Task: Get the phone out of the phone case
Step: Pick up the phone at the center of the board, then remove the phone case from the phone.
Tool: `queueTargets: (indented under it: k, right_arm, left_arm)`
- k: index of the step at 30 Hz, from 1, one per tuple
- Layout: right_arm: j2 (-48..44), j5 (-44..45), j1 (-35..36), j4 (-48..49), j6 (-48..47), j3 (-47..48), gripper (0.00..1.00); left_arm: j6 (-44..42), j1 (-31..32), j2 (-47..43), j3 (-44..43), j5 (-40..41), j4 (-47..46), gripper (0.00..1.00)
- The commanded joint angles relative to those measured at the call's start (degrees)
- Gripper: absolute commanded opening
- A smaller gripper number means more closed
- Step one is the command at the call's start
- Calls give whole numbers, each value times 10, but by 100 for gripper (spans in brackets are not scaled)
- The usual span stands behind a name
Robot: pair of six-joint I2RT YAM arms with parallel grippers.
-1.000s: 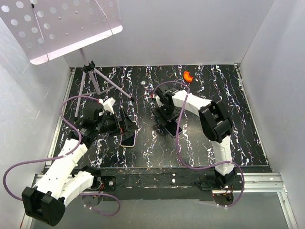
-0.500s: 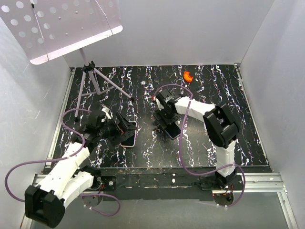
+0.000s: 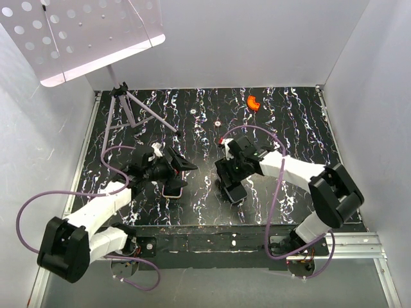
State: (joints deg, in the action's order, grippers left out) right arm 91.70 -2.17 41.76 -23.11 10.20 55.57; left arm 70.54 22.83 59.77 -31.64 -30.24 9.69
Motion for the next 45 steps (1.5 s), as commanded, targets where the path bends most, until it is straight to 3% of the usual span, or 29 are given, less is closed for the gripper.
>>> queueTargets:
  k: [1,7,10,17,19,25,30,33,37,38,41,45]
  right_arm:
    - [-70,-72,2,62,47,-14,1]
    - [-131,-105,3,65,95,-35,1]
    - [-158,-113,6,75,118,-48,1]
    - [-191,-106,28,54,135,-31,1]
    - [-205,-104,32,55,145,-30,1]
    - [-219,-95,54,42,161,-20,1]
    - [-213,-83,61,41,180,-8,1]
    - [-201,-75,68,27,180,6,1]
    - [-200,-68,69,-2,181,23,1]
    - [-202,-73,69,-5,181,23,16]
    - [-209,-85,69,-46,182,30,75]
    - [-251,-152,68,-74,158,3,82]
  left_arm:
    - [-5,26,47,-19,-13,-55,91]
    - [-47,76,118,-65,4,-60,92]
    - [-58,93,134,-77,17,-64,88]
    - [-68,134,155,-105,45,-78,93]
    - [-70,137,163,-112,46,-78,89]
    - [-74,140,186,-134,44,-78,71]
    - [-83,151,194,-157,28,-81,51]
    - [-82,157,190,-160,15,-83,36]
    - [-84,157,175,-153,-10,-90,8]
    - [-87,157,169,-151,-15,-90,0]
    - [-114,156,145,-156,-24,-78,0]
    - [-209,156,115,-192,-54,-35,0]
